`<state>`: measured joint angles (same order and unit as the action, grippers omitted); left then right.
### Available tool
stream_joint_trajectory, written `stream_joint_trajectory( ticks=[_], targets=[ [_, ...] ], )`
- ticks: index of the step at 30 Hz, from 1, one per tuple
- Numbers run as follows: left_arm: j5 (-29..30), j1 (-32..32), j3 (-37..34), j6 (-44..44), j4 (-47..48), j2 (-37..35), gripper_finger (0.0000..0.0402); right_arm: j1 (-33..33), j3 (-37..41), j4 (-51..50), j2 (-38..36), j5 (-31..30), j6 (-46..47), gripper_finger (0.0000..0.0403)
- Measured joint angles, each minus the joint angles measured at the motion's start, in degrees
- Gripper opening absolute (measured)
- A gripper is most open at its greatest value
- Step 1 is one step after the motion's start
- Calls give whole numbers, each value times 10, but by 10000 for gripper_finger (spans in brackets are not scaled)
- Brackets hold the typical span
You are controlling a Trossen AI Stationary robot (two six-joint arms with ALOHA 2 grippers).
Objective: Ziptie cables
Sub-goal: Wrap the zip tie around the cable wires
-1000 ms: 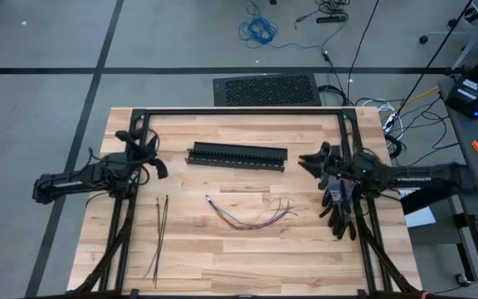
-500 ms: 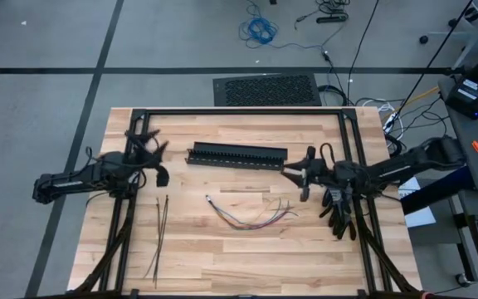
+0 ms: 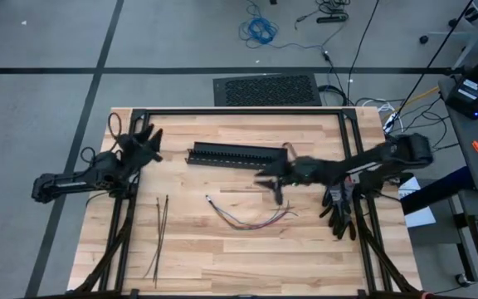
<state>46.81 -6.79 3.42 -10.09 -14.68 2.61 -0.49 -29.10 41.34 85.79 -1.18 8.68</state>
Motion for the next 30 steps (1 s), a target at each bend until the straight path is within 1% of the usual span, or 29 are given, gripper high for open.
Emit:
stream_joint_trajectory(
  ticks=[3, 5, 6, 8, 10, 13, 15, 18, 20, 22, 24, 25, 27, 30],
  targets=[
    [-1, 0, 0, -32, -4, 0, 251, 26, -50, -24, 66, -22, 10, 114],
    [-36, 0, 0, -43, -4, 3, 251, 39, -75, -45, 98, -53, 6, 114],
    [-50, 0, 0, -40, -4, 9, 251, 42, -85, -57, 110, -72, 0, 114],
    [-48, 0, 0, -46, 1, 24, 251, 45, -95, -76, 123, -106, -8, 114],
    [-15, 0, 0, -45, 7, 38, 251, 42, -97, -77, 127, -126, -17, 114],
    [30, 0, 0, -45, 0, 66, 251, 35, -97, -75, 119, -135, -27, 114],
    [43, 0, 0, -45, -8, 83, 251, 34, -97, -75, 104, -137, -33, 114],
    [41, 0, 0, -47, -22, 106, 251, 35, -97, -87, 82, -124, -36, 114],
    [12, 0, 0, -60, -24, 121, 251, 32, -97, -98, 72, -86, -23, 114],
    [-53, 0, 0, -61, -24, 136, 251, 31, -97, -96, 72, -57, 8, 114],
    [-114, 0, 0, -66, -28, 151, 251, 31, -97, -95, 75, -50, 39, 114],
    [-134, 1, 0, -76, -30, 161, 251, 32, -97, -90, 78, -50, 53, 114],
    [-160, 1, -2, -88, -30, 183, 251, 35, -97, -91, 88, -50, 74, 114],
    [-182, 0, -10, -102, -28, 225, 251, 34, -97, -88, 103, -50, 64, 114]
  ],
)
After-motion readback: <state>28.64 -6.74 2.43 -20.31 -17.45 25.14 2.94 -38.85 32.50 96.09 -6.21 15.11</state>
